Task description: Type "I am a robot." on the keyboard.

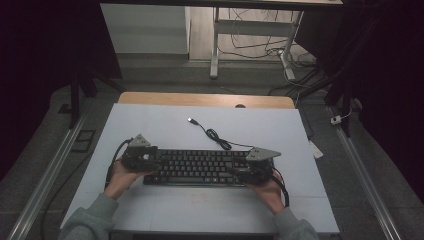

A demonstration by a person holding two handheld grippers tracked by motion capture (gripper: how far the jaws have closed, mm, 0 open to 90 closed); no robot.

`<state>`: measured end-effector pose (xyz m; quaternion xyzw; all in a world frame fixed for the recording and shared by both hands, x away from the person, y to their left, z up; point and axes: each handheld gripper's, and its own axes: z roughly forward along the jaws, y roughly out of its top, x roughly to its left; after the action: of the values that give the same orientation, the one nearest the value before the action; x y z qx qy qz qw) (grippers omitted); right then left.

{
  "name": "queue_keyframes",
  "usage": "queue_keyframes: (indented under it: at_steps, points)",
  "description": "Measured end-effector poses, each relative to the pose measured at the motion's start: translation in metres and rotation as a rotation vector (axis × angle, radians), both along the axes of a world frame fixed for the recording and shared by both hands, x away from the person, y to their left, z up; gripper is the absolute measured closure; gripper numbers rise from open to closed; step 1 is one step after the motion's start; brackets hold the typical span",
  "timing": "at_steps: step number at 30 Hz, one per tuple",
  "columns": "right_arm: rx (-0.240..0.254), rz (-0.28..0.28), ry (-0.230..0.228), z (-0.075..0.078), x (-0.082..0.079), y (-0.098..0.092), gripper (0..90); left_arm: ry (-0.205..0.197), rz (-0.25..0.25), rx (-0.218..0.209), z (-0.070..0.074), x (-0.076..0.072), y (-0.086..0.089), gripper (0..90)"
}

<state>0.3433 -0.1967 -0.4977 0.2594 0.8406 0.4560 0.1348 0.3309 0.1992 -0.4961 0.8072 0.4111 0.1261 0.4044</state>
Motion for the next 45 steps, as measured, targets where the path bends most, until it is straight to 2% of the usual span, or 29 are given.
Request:
queue_keyframes:
  at_steps: [7,15,18,27,31,37,45]
  points:
    - [-0.006,0.004,0.003,-0.002,0.001,0.002,48.4,-0.008,-0.04,-0.017,0.006,-0.005,-0.009,34.8]
    - [-0.026,0.01,0.003,-0.004,0.0,0.003,48.3,-0.011,-0.097,-0.021,0.01,-0.012,-0.022,42.0]
    - [-0.032,0.01,0.003,-0.004,0.001,0.004,48.3,-0.007,-0.118,-0.034,0.011,-0.014,-0.026,48.6]
    - [-0.042,0.01,0.0,-0.006,0.001,0.005,48.1,-0.014,-0.16,-0.027,0.008,-0.015,-0.036,81.0]
    - [-0.046,0.011,0.002,-0.006,0.001,0.005,48.0,-0.007,-0.173,-0.018,0.005,-0.015,-0.04,87.9]
    - [-0.047,0.008,0.006,-0.007,0.001,0.005,47.9,0.008,-0.2,0.007,0.0,-0.014,-0.05,88.4]
    - [-0.051,0.009,0.006,-0.008,0.002,0.005,47.8,0.022,-0.225,0.061,-0.01,-0.012,-0.065,88.4]
